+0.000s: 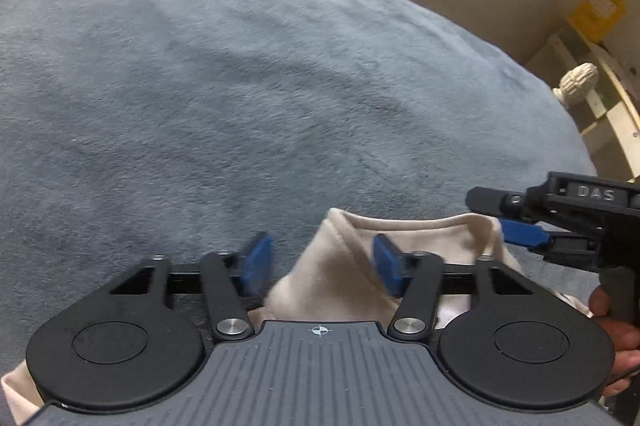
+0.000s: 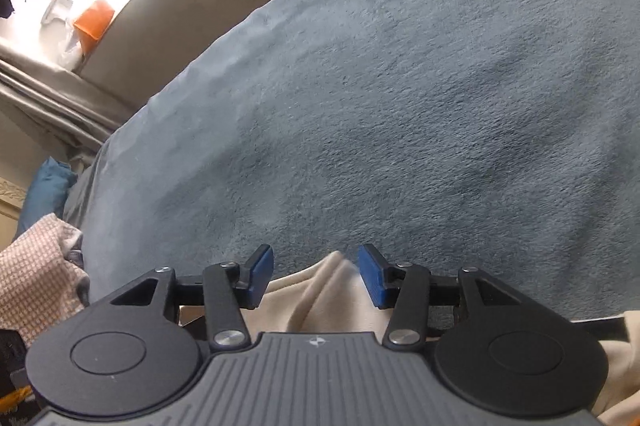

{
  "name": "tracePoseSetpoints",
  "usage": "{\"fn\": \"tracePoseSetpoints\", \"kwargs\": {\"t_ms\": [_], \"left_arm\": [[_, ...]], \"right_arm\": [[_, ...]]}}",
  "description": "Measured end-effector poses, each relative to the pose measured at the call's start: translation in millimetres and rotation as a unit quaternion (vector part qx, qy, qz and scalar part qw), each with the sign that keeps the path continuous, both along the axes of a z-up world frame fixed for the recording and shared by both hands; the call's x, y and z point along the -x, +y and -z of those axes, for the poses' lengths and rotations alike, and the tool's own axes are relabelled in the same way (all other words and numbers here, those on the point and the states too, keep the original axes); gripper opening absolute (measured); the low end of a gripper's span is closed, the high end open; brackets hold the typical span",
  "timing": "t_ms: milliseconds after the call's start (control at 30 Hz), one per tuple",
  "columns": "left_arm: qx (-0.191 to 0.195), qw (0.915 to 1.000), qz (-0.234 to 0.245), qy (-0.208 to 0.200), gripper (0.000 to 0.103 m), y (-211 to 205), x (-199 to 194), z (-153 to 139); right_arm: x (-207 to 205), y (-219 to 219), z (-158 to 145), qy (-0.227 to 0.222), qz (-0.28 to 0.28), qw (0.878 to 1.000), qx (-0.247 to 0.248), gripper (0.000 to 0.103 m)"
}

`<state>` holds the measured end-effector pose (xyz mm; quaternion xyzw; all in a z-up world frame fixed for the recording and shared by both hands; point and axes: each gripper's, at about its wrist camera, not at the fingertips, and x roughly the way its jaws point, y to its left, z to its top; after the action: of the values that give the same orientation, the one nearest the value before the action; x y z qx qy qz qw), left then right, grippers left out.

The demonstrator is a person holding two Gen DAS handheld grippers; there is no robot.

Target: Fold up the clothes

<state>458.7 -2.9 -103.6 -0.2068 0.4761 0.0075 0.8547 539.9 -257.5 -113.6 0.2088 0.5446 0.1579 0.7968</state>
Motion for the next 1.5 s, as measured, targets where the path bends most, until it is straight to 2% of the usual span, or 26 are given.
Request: {"fn": "tracePoseSetpoints", "kwargs": {"t_ms": [33,67,133,167,200,333,467,600,667,733,767,833,900,967,1033,1067,1100,1300,1400,1500], "left_arm": [[0.001,1.0,0.0,-0.003,0.04,-1,0,0],[0.0,1.0,0.001,-0.004,0.032,-2,1,-1],[-0.009,0.9999,0.002,-0.007,0.024,-8,2,-3],[-0.015,0.9998,0.004,-0.01,0.018,-10,3,-5],[-0.021,0.9996,0.005,-0.015,0.016,-12,6,-7],[-0.012,0.9981,0.014,-0.059,0.013,-8,34,-28],[-0.005,0.9923,0.06,-0.108,0.012,-5,82,-57],[-0.017,0.9826,0.121,-0.14,0.012,-10,148,-74],[-0.029,0.9759,0.154,-0.153,0.012,-17,180,-74],[-0.047,0.9698,0.191,-0.144,0.014,-26,208,-64],[-0.051,0.9698,0.2,-0.13,0.015,-28,217,-56],[-0.038,0.9747,0.199,-0.096,0.022,-27,229,-41],[-0.003,0.9806,0.182,-0.072,0.035,-17,236,-32],[0.017,0.984,0.157,-0.082,0.042,-5,245,-33],[0.021,0.9856,0.135,-0.1,0.052,3,252,-38],[0.021,0.9861,0.124,-0.108,0.06,6,255,-41],[0.024,0.9865,0.116,-0.113,0.064,8,255,-43],[0.069,0.9891,0.083,-0.1,0.07,12,242,-44],[0.111,0.9902,0.046,-0.07,0.071,20,232,-31],[0.163,0.9864,0.004,-0.024,0.071,28,219,-12]], "right_arm": [[0,-1,0,0.002,0.0,1.0,0.002,0.05],[0,0,2,0.007,-0.003,1.0,0.003,0.05],[0,2,3,0.014,-0.01,1.0,0.003,0.047],[2,3,3,0.013,-0.015,1.0,0.007,0.044],[7,3,1,0.006,-0.02,1.0,0.014,0.032],[29,-7,-20,-0.033,-0.041,0.999,0.005,0.017],[73,-31,-47,-0.069,-0.066,0.995,-0.016,0.014],[146,-48,-68,-0.119,-0.114,0.986,-0.013,0.014],[189,-53,-76,-0.156,-0.137,0.978,0.007,0.014],[230,-52,-72,-0.183,-0.159,0.969,0.042,0.015],[244,-52,-63,-0.179,-0.166,0.968,0.052,0.016],[256,-43,-41,-0.151,-0.182,0.967,0.093,0.017],[265,-36,-31,-0.149,-0.187,0.962,0.13,0.017],[271,-32,-30,-0.16,-0.185,0.958,0.148,0.019],[275,-33,-39,-0.176,-0.167,0.961,0.136,0.028],[278,-34,-44,-0.183,-0.161,0.961,0.131,0.03],[280,-35,-48,-0.189,-0.158,0.961,0.127,0.032],[299,-41,-76,-0.215,-0.134,0.964,0.079,0.033],[305,-43,-79,-0.185,-0.142,0.972,0.01,0.036],[303,-39,-63,-0.123,-0.132,0.982,-0.061,0.041]]}}
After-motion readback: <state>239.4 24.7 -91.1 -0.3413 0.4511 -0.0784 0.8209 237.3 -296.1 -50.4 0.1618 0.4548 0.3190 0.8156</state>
